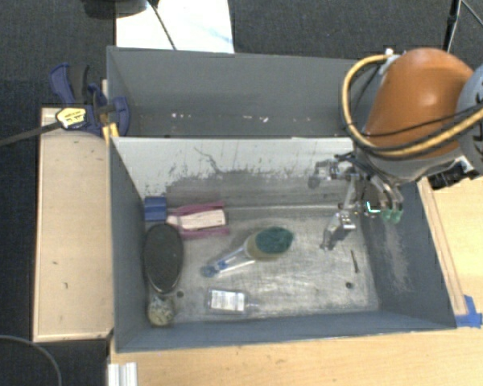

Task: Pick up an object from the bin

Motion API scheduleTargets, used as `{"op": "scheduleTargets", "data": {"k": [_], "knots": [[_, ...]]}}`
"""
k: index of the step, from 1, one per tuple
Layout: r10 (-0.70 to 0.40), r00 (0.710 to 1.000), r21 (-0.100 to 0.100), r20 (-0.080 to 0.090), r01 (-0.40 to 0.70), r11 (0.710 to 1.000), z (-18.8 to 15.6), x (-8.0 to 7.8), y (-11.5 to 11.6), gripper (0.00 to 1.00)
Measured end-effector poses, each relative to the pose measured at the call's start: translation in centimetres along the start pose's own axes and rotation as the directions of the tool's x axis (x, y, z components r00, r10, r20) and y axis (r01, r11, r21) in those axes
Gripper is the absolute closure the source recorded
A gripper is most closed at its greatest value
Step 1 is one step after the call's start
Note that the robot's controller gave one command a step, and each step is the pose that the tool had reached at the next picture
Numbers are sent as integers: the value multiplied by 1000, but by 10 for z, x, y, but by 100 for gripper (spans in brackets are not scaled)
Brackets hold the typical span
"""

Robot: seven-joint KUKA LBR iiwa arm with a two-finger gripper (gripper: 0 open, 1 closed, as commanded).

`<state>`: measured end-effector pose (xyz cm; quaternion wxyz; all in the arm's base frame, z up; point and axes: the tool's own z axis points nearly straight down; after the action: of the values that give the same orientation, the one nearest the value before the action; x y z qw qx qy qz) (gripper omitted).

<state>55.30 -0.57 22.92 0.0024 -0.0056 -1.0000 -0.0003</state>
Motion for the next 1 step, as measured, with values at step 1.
{"op": "scheduleTargets", "data": {"k": [1], "knots": [[-259,966,2,7,259,966,159,-26,29,0]]}}
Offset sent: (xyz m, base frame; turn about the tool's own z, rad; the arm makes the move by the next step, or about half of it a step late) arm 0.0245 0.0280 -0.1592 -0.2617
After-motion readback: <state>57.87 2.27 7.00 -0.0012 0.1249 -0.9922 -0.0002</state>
